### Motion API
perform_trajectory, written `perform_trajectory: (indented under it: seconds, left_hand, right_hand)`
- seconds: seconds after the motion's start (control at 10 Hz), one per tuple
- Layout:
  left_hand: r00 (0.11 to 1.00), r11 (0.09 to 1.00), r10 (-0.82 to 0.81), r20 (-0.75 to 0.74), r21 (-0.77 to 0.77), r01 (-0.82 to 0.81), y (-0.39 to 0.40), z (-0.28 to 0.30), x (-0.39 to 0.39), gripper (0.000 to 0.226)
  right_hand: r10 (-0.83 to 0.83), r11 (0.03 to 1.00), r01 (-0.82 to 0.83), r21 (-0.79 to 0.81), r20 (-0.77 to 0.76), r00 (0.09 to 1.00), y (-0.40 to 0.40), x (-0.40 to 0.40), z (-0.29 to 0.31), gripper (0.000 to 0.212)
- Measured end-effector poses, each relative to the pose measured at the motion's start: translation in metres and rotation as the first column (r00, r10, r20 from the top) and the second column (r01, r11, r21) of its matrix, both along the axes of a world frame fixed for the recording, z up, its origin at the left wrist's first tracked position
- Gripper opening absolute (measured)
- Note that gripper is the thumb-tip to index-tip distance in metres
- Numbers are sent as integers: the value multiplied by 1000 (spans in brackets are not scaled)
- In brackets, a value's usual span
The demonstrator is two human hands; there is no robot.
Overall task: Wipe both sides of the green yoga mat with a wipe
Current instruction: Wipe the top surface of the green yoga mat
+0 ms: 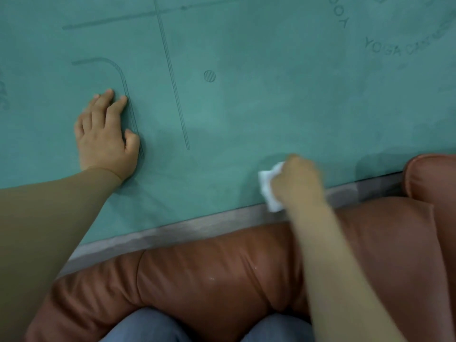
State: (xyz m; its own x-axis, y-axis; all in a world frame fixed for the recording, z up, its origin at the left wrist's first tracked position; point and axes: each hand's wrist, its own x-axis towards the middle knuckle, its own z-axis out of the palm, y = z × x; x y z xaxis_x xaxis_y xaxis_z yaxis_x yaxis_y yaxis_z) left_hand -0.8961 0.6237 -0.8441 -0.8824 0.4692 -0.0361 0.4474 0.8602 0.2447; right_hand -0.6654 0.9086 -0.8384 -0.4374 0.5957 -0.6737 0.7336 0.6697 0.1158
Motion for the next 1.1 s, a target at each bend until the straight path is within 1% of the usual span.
perform_trajectory:
  seconds: [0.1, 0.2, 0.3, 0.4, 0.5, 0.6, 0.7, 0.8, 0.9, 1.0, 1.1]
  left_hand:
    - [1000, 1000, 8, 1, 18, -8, 0, 1, 1, 63]
    - [1000, 1000, 11, 12, 20, -12, 0, 2, 2, 63]
    - [1000, 1000, 11, 14, 23, -12, 1, 2, 1, 62]
    - [1000, 1000, 11, 15, 14, -11, 0, 2, 1, 63]
    - [1000, 1000, 11, 19, 9, -11, 1, 2, 1, 63]
    - [1000, 1000, 14, 25, 1, -14, 1, 3, 0, 64]
    - [999, 1000, 6, 47, -27, -4, 1, 4, -1, 65]
    - [998, 999, 5, 57, -38, -3, 1, 5, -1, 65]
    - [999, 1000, 6, 36, -24, -5, 1, 5, 0, 64]
    - [1000, 1000, 3, 18, -13, -3, 2, 3, -1, 64]
    - [1000, 1000, -2, -7, -18, 2, 2, 3, -2, 64]
  right_hand:
    - [323, 939, -343, -30, -275, 906, -99, 11, -267, 67]
    - [170, 939, -240, -247, -273, 947, -108, -40, -72, 43]
    - [246, 941, -261, -215, -94, 965, -42, -23, 53, 40]
    - [64, 998, -67, 18, 103, 993, 43, 19, 47, 34]
    - [13, 997, -20, 69, 108, 994, 45, 22, 61, 32]
    - [135, 991, -133, 24, -86, 987, 7, -3, 67, 37]
    - [321, 915, -383, -129, -342, 883, -55, -29, 68, 12]
    - [582, 537, -823, -183, -626, 519, -80, -39, 54, 23]
    - [731, -38, -987, -156, -678, 79, -53, -63, 35, 11]
    - [715, -91, -996, -9, -696, -59, -13, -147, 24, 14]
    - [635, 542, -836, 79, -691, 346, 17, -260, 30, 13]
